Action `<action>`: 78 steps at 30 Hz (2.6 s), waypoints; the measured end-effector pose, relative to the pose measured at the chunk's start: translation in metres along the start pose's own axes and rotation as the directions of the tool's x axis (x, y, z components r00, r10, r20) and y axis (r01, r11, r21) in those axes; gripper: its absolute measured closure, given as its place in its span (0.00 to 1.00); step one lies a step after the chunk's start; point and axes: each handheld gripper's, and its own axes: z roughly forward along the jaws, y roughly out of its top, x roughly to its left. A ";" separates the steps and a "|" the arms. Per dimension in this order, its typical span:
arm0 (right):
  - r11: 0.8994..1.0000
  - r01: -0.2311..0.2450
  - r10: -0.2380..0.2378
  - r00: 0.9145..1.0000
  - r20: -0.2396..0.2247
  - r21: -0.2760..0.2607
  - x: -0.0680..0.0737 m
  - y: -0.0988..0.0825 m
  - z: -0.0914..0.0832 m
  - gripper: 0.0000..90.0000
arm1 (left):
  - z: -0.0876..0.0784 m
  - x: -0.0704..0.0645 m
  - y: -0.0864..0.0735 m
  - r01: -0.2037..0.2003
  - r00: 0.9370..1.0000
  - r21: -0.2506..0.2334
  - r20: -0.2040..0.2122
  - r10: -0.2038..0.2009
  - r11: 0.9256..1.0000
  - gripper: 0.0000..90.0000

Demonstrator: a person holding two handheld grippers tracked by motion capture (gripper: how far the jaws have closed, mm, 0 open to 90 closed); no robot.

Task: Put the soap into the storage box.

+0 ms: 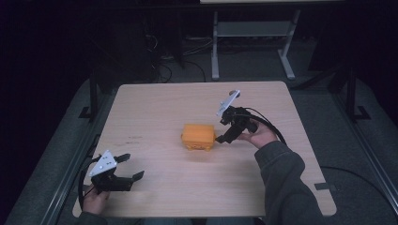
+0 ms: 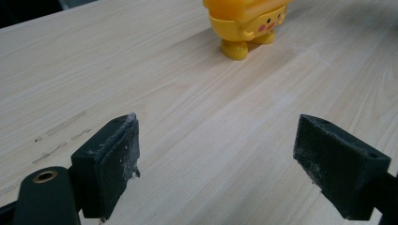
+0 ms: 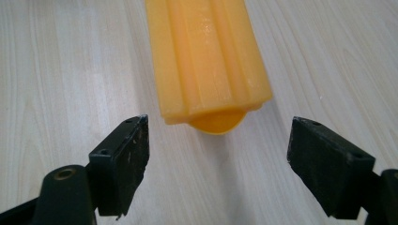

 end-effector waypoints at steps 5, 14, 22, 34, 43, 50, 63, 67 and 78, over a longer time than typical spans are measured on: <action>1.000 0.002 -0.001 1.000 0.005 -0.013 0.001 -0.005 -0.003 0.23 | 0.000 0.000 0.000 0.001 1.000 0.001 0.002 -0.001 1.000 0.16; 1.000 -0.014 0.014 1.000 -0.001 0.011 0.006 -0.013 -0.002 0.22 | 0.000 0.000 0.000 0.002 1.000 0.001 0.003 -0.002 1.000 0.16; 1.000 -0.017 0.017 1.000 0.005 0.013 0.007 -0.016 -0.006 0.22 | 0.000 0.000 0.000 0.002 1.000 0.001 0.003 -0.002 1.000 0.16; 0.999 -0.035 0.035 0.999 0.004 0.011 0.012 -0.031 -0.006 0.23 | 0.001 0.000 0.000 -0.004 1.000 0.004 0.004 0.004 1.000 0.16; 0.998 -0.066 0.066 0.998 0.001 0.019 0.014 -0.046 -0.010 0.23 | 0.001 0.000 0.000 -0.003 1.000 0.005 0.004 0.003 1.000 0.16; 0.996 -0.088 0.088 0.996 0.015 0.004 0.018 -0.059 -0.015 0.24 | 0.002 -0.001 0.000 -0.003 1.000 0.005 0.005 0.003 1.000 0.16; 0.991 -0.131 0.131 0.991 0.020 -0.002 0.028 -0.083 -0.022 0.24 | 0.002 -0.001 -0.001 -0.001 1.000 0.012 0.006 0.001 1.000 0.16; 0.989 -0.145 0.145 0.989 0.021 0.000 0.030 -0.090 -0.024 0.24 | 0.003 -0.001 -0.001 -0.002 1.000 0.011 0.006 0.001 1.000 0.16; 0.987 -0.159 0.159 0.987 0.036 -0.006 0.038 -0.108 -0.028 0.24 | 0.003 -0.001 -0.001 0.001 1.000 0.011 0.006 -0.001 1.000 0.16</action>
